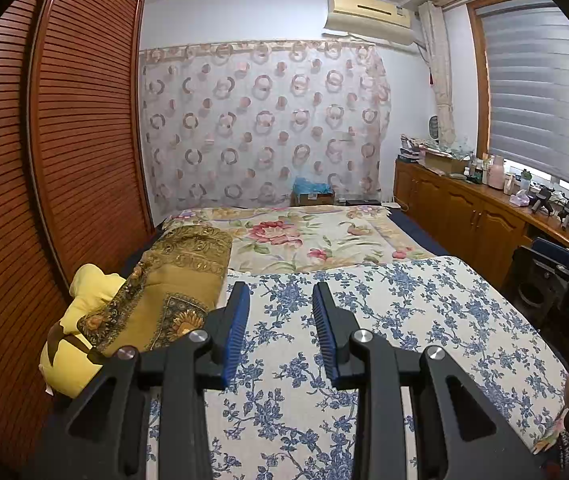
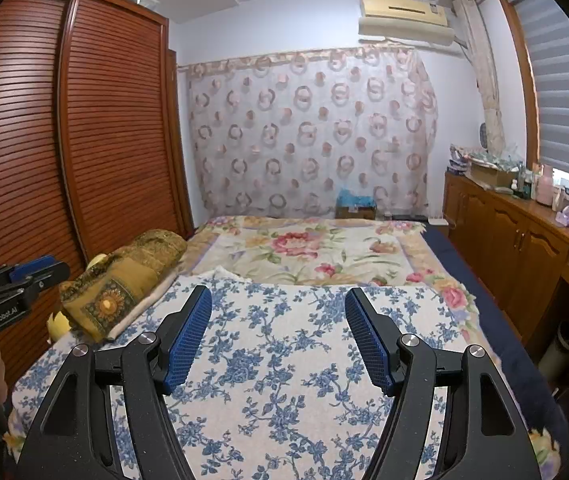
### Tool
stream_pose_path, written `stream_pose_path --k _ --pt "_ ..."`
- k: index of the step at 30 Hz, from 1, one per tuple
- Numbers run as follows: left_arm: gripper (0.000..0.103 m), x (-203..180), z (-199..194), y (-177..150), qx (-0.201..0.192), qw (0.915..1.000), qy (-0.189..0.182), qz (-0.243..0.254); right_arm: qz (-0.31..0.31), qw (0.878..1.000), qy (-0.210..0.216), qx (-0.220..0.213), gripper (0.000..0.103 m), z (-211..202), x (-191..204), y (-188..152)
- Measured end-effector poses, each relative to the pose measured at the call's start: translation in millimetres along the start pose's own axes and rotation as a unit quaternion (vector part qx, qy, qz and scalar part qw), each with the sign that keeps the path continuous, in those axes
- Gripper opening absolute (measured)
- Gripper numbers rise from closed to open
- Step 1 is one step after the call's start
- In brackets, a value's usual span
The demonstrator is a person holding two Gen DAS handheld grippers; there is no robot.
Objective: Fold small clothes
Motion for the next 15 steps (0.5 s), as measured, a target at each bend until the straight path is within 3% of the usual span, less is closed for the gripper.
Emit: stream_pose_path --k 15 --pt "0.031 0.8 0.2 -0.2 0.000 1.0000 -0.001 0.000 0.000 1.000 -0.004 0.000 0.071 -2.7 -2.7 -0.4"
Point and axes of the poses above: each gripper's, at about its wrist camera, not at the fingertips, and z roughly the way its jaws point, x to its left, y to its top, the point moved 10 cm from there along z, roughly the way its jaws point, and after that the axes turned 11 degrees about -z, right-handed, at the moved point
